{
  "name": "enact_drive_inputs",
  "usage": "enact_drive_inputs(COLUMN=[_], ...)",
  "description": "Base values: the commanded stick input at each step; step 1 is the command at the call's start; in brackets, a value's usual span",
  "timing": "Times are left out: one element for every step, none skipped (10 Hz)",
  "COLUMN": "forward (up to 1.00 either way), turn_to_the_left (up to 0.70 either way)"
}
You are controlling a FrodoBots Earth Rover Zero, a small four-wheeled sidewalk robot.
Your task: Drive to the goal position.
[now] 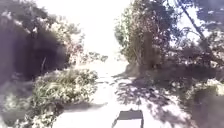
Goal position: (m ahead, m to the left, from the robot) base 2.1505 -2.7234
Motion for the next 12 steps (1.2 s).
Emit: enact_drive_inputs(forward=[1.0, 1.0, 1.0, 1.0, 1.0, 1.0, 1.0, 1.0, 1.0, 1.0, 1.0, 1.0], turn_to_the_left=[-0.4, -0.4, -0.4, -0.38, -0.11, 0.0, 0.0, 0.0, 0.0, 0.0, 0.0, 0.0])
